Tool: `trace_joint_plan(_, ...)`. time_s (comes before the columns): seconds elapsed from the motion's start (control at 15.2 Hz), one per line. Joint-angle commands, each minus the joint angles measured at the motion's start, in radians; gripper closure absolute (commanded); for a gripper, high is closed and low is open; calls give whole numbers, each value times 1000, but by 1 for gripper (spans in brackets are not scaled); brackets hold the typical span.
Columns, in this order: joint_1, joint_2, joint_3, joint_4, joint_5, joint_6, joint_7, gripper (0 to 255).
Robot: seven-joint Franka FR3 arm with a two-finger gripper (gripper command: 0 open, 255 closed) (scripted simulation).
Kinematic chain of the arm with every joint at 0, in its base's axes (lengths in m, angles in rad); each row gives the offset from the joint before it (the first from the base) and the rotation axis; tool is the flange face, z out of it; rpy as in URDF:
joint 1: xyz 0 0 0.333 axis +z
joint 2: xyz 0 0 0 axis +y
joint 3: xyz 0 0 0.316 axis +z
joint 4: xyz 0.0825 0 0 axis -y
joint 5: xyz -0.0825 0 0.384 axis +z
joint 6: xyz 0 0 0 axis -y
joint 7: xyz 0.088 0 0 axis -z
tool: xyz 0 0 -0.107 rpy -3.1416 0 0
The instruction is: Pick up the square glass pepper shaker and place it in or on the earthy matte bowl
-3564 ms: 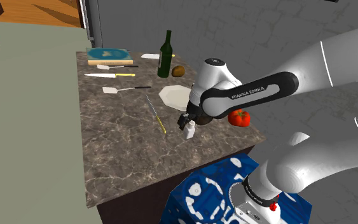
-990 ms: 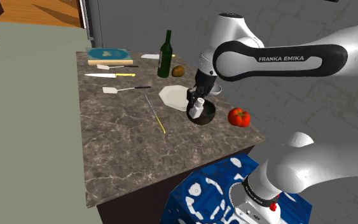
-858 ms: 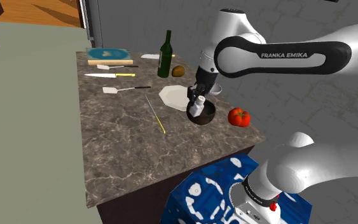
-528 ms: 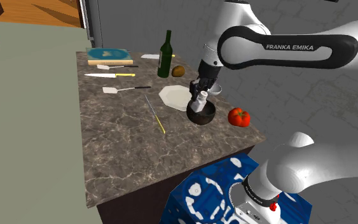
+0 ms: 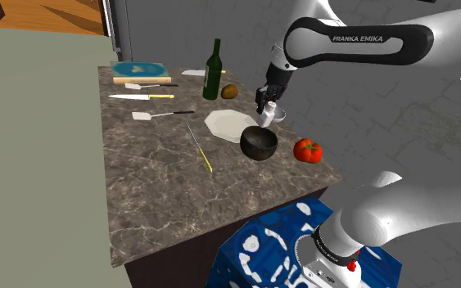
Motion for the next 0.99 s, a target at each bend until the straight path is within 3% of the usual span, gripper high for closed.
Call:
trace_joint_plan(0.0, -17, 35, -38, 33, -12, 5, -50, 255)
trace_joint_plan(0.13, -29, 69, -66, 68, -17, 5, -88, 255)
trace_joint_plan(0.92, -32, 101, -73, -67, -21, 172, -85, 255)
